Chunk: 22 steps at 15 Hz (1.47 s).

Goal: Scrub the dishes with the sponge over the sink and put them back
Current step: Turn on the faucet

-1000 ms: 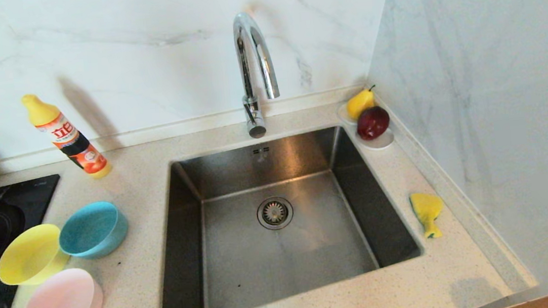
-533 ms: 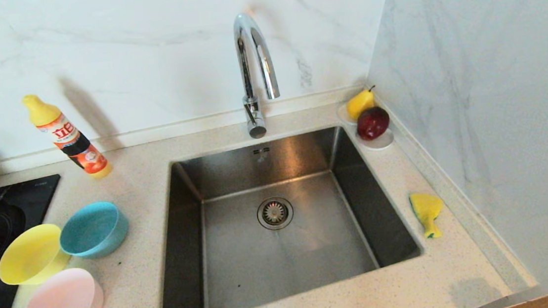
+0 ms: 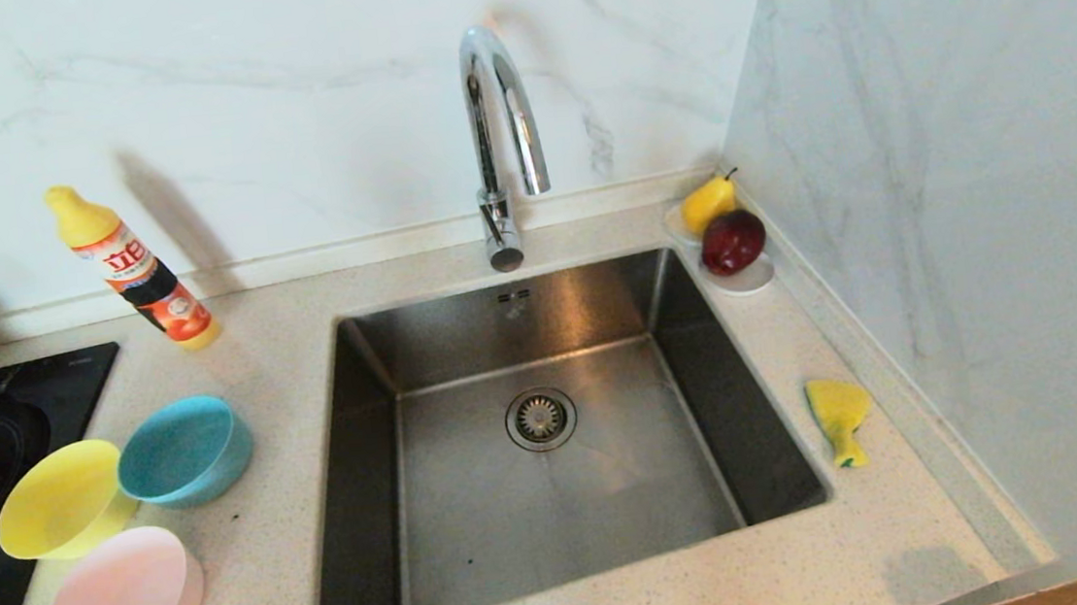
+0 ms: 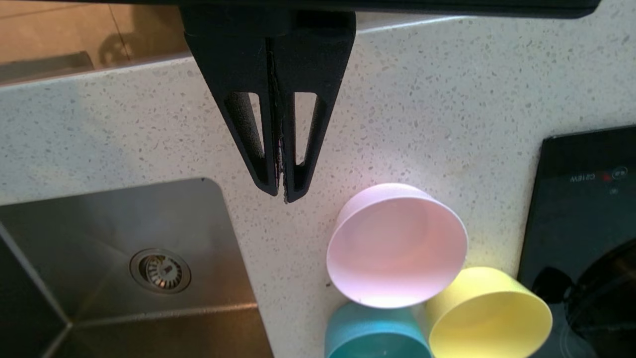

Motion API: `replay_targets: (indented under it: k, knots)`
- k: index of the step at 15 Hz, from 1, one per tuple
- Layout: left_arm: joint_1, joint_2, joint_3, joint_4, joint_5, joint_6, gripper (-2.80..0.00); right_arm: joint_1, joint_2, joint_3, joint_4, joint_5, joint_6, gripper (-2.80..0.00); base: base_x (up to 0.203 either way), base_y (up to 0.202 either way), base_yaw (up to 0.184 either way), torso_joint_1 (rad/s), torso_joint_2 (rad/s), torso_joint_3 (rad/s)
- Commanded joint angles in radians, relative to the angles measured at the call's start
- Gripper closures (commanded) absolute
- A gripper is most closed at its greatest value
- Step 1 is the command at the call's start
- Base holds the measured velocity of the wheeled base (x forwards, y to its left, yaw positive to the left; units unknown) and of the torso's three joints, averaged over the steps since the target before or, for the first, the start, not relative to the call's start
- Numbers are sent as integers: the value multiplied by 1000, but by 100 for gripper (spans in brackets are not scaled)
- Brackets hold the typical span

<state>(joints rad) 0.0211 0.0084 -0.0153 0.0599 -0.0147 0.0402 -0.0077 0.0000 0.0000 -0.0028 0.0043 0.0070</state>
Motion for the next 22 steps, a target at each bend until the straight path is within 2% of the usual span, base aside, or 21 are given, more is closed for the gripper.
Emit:
replay_targets:
  k: [1,4,22]
  knots:
    - [0,-7,3,-5,1,17,0,0,2,0,0,0,1,0,0,0,0,0,0,0]
    - [0,-7,3,-7,1,-8,0,0,2,0,0,0,1,0,0,0,0,0,0,0]
    - [0,-7,3,-8,1,-8,0,0,0,2,6,-6,-13,0,0,0,0,0,0,0]
